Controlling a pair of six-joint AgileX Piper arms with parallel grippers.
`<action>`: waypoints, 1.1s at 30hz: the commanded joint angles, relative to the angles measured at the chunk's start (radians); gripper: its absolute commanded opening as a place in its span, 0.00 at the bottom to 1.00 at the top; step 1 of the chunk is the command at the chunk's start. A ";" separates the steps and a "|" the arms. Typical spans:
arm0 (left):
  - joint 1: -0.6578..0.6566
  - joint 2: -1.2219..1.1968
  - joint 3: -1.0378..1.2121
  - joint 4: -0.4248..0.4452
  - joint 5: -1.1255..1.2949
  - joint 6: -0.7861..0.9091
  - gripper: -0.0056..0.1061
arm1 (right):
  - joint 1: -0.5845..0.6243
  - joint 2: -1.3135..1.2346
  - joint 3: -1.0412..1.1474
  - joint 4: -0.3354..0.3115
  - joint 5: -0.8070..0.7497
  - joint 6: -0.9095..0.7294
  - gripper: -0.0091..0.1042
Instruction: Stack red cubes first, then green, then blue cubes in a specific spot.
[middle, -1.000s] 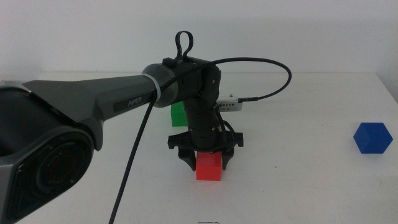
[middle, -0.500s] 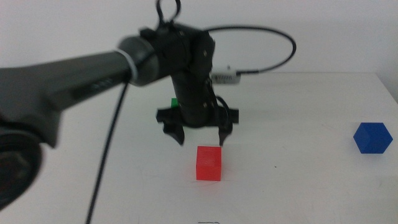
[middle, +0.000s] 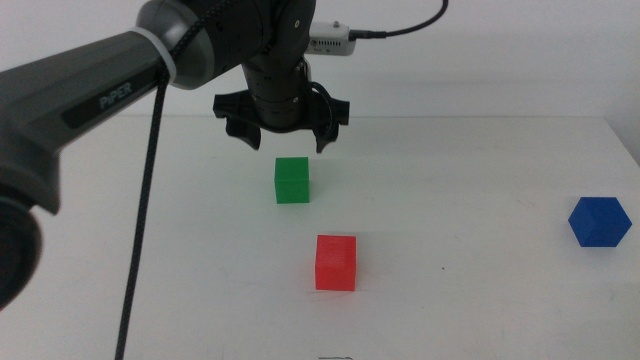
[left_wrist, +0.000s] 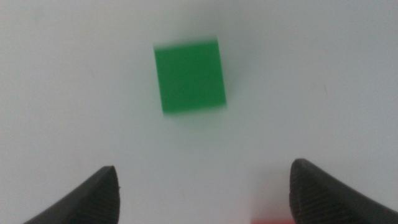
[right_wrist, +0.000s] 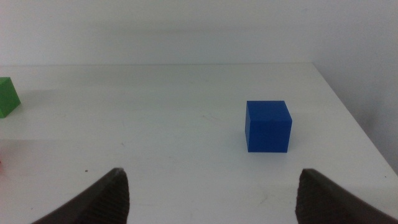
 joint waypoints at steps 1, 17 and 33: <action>0.015 -0.030 -0.056 0.039 -0.072 -0.010 0.89 | -0.006 -0.022 -0.017 -0.011 -0.071 -0.008 0.89; 0.064 0.137 -0.059 0.052 -0.326 -0.004 0.89 | -0.006 -0.022 -0.017 -0.012 -0.070 -0.008 0.89; 0.066 0.194 -0.059 0.046 -0.336 -0.065 0.67 | -0.006 -0.022 -0.017 -0.012 -0.071 -0.008 0.89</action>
